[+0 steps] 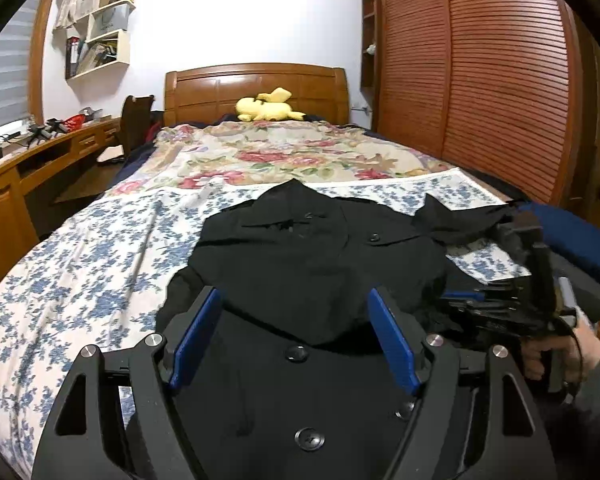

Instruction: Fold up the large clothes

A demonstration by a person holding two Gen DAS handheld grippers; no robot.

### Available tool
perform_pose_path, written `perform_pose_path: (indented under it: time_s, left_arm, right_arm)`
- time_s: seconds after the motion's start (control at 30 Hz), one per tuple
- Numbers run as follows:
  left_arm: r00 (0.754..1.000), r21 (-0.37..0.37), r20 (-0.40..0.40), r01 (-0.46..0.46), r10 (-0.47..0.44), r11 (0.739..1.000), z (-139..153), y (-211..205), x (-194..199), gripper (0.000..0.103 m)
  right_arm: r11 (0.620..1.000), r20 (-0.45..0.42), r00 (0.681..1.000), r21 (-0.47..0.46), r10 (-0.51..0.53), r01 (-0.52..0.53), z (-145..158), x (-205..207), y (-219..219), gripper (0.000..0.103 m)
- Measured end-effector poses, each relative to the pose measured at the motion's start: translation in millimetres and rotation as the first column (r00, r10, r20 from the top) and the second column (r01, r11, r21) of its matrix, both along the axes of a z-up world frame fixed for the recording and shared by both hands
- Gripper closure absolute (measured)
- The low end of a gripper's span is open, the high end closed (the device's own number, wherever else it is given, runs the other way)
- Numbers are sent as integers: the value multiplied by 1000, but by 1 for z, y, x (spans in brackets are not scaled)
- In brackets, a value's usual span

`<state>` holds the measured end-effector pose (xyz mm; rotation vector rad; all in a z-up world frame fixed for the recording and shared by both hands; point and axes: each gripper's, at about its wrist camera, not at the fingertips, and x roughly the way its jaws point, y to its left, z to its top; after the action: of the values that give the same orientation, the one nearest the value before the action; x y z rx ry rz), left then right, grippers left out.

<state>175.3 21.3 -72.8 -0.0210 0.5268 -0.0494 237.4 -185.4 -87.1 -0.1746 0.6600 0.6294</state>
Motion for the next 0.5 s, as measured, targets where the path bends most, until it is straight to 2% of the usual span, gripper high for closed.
perform_pose_path:
  time_s: [0.3, 0.5]
  left_arm:
    - [1000, -28, 10, -3, 3, 1000, 4, 2, 0, 26]
    - [1000, -32, 9, 3, -2, 999, 5, -2, 1, 26]
  right_arm:
    - [995, 74, 993, 21, 92, -93, 21, -48, -13, 95]
    - [993, 89, 989, -5, 120, -120, 11, -78, -34, 97]
